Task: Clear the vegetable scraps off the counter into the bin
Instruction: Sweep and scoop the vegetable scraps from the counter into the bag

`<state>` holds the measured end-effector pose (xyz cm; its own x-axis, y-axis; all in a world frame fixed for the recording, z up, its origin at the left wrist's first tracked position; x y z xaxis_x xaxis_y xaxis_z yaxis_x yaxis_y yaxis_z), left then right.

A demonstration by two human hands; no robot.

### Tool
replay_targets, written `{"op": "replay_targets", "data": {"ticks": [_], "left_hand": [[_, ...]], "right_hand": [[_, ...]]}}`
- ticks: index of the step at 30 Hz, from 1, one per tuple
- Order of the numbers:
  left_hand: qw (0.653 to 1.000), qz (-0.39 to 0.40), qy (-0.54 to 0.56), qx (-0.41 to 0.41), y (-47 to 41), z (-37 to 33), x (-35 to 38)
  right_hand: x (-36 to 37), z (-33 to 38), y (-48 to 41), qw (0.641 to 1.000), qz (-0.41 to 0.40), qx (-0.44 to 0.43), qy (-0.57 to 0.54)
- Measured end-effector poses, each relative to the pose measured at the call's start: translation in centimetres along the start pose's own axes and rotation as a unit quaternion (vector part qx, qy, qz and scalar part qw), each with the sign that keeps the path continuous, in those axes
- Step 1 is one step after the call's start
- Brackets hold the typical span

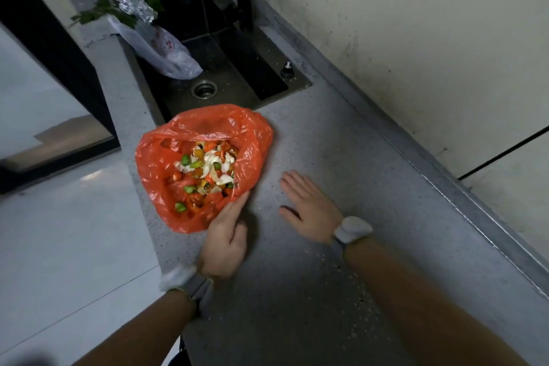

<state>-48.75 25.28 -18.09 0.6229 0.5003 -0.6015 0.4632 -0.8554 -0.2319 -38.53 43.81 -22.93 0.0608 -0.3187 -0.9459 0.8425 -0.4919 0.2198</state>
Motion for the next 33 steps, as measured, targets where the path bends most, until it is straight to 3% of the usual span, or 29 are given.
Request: {"op": "replay_targets", "data": {"ticks": [6,9,12,15,17,19,23,28,33], "left_hand": [[0.999,0.042,-0.002,0.01,0.1,0.4,1.5],[0.994,0.105,-0.043,0.0,0.7,1.0,2.5],[0.982,0.172,-0.08,0.0,1.0,1.0,2.6],[0.975,0.208,-0.078,-0.02,1.4,0.4,2.9],[0.971,0.227,-0.082,0.002,1.9,-0.2,3.3],[0.968,0.228,-0.1,0.038,2.3,-0.2,4.0],[0.966,0.219,-0.119,0.072,3.3,-1.1,5.5],[0.948,0.258,-0.125,0.137,6.1,-3.0,7.0],[0.927,0.301,-0.105,0.2,7.6,-2.9,5.8]], "right_hand": [[1.2,6.2,5.5,0.975,0.034,-0.212,0.048],[1.5,6.0,9.7,0.961,0.069,-0.26,0.061],[-0.3,1.3,12.0,0.98,0.074,-0.182,0.012],[-2.5,-7.3,14.4,0.996,-0.013,0.03,-0.086],[-2.7,-11.8,17.7,0.967,-0.041,0.203,-0.147],[-1.5,-12.6,19.7,0.94,-0.047,0.297,-0.163],[1.6,-7.6,19.3,0.961,-0.042,0.259,-0.084],[3.3,-0.2,20.0,0.97,-0.034,0.234,-0.063],[4.9,4.9,22.0,0.989,-0.013,0.119,-0.082]]}}
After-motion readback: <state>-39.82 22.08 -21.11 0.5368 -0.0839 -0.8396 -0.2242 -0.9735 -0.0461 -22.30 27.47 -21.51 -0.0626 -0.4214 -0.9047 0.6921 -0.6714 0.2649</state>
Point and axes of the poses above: each hand's wrist, its own y-axis away from the middle knuckle, its own x-axis out of the palm, z = x × y, the point moved 4 cm from there along -y, towards the middle knuckle, and after that the axes turned 15 degrees about x, right-handed, at the moved point
